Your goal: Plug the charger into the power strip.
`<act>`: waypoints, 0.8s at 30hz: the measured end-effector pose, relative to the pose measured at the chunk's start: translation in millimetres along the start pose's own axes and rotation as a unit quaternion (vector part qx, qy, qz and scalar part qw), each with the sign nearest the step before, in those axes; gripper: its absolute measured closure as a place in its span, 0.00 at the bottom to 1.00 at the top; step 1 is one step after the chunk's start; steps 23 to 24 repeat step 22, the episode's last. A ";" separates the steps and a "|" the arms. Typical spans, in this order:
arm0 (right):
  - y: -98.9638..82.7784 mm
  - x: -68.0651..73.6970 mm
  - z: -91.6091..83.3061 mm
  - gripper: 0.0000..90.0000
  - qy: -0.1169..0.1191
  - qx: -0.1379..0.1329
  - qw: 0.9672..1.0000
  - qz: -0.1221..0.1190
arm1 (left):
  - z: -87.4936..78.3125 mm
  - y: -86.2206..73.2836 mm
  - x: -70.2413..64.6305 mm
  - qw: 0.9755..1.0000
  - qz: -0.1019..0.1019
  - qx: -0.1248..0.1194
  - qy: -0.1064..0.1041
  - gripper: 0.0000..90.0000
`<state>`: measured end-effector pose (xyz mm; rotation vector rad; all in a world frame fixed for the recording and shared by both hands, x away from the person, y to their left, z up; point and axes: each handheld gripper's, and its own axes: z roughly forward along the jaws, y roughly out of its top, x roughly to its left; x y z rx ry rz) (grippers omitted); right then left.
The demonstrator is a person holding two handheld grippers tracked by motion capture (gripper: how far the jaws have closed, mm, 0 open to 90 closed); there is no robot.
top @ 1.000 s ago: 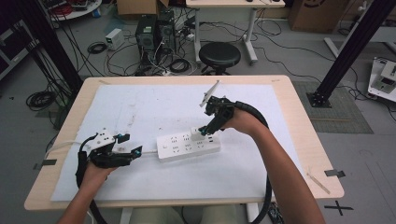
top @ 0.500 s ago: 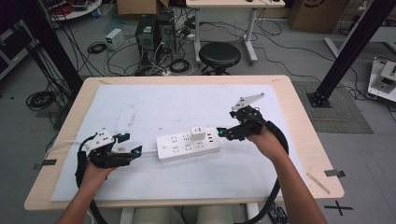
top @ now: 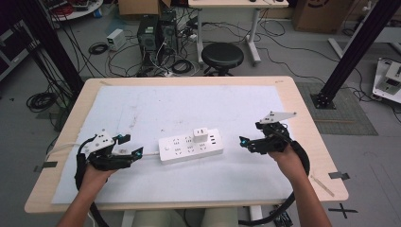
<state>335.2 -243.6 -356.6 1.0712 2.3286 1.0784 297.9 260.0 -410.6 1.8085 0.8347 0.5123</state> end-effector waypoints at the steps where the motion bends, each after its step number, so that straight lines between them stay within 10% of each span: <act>1: -1.8 0.2 -1.1 0.19 -0.002 -0.003 1.000 0.002 | -0.6 -0.1 0.4 1.000 0.000 0.001 0.000 0.30; 24: -35.2 -3.0 -16.6 0.18 -0.031 -0.006 0.999 0.039 | -3.0 -1.8 -2.7 1.000 -0.003 0.000 0.007 0.30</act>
